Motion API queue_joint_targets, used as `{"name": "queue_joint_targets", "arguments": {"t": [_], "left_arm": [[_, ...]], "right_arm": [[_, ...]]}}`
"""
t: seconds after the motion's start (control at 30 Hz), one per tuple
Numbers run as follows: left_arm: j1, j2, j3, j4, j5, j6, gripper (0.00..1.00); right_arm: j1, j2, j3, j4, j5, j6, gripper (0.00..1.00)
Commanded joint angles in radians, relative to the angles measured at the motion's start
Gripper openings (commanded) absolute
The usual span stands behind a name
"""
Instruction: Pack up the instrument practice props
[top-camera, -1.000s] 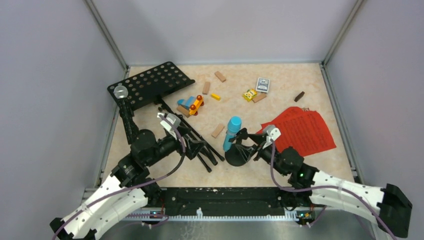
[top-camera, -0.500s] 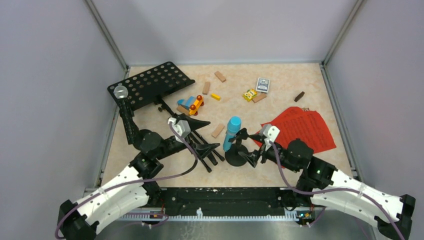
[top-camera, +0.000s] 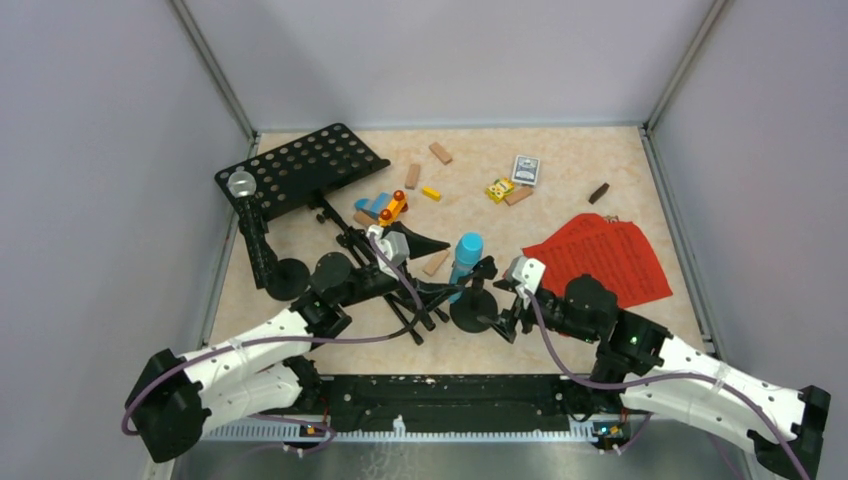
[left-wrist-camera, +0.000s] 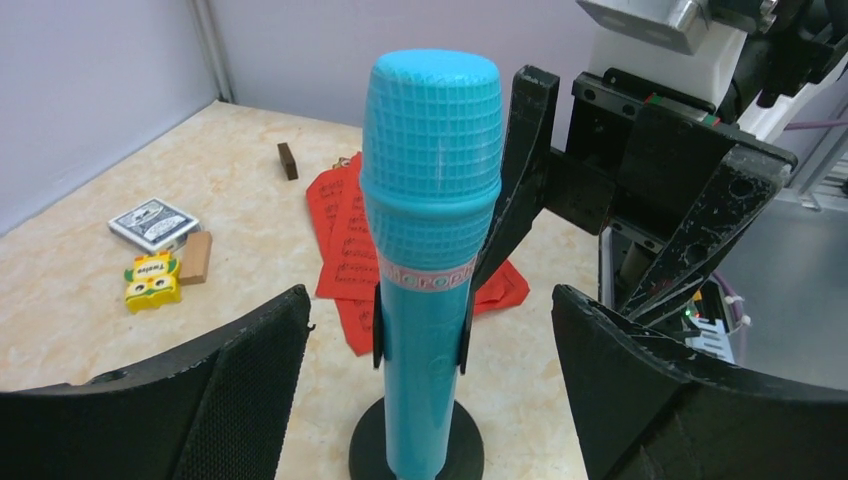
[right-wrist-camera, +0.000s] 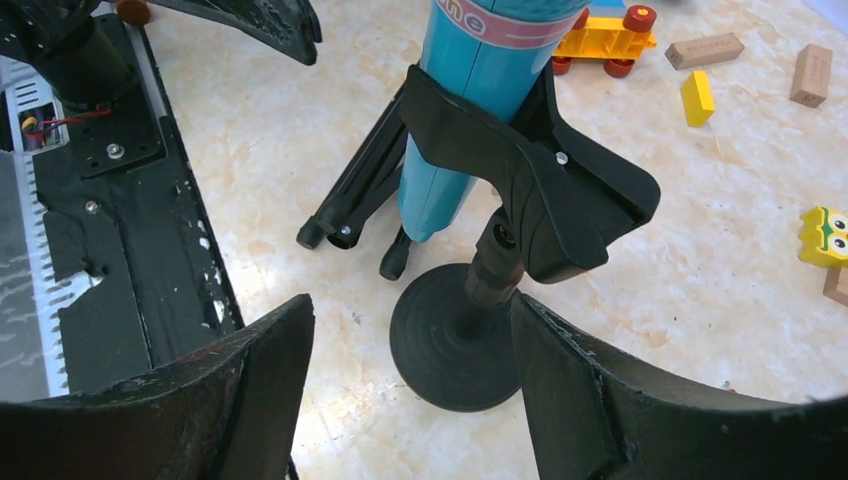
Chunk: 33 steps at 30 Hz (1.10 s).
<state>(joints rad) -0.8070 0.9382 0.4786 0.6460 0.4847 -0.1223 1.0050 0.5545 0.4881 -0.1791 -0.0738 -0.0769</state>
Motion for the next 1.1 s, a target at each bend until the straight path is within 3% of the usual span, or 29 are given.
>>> {"name": "queue_joint_targets", "arguments": {"t": [0.0, 0.27, 0.8, 0.97, 1.07], "left_arm": [[-0.027, 0.046, 0.065, 0.121, -0.015, -0.032, 0.92], [-0.051, 0.12, 0.099, 0.131, -0.07, -0.02, 0.73], [-0.051, 0.18, 0.103, 0.141, -0.072, -0.049, 0.67], [-0.05, 0.176, 0.099, 0.146, -0.076, -0.048, 0.54], [-0.051, 0.177, 0.1, 0.148, -0.069, -0.047, 0.4]], "right_arm": [[-0.008, -0.029, 0.016, -0.019, -0.01, 0.006, 0.7], [-0.008, -0.094, 0.006, -0.051, 0.018, 0.036, 0.64], [-0.009, -0.135, 0.014, -0.082, 0.033, 0.061, 0.57], [-0.008, -0.14, 0.02, -0.09, 0.035, 0.061, 0.53], [-0.008, -0.14, 0.025, -0.102, 0.033, 0.045, 0.53]]}}
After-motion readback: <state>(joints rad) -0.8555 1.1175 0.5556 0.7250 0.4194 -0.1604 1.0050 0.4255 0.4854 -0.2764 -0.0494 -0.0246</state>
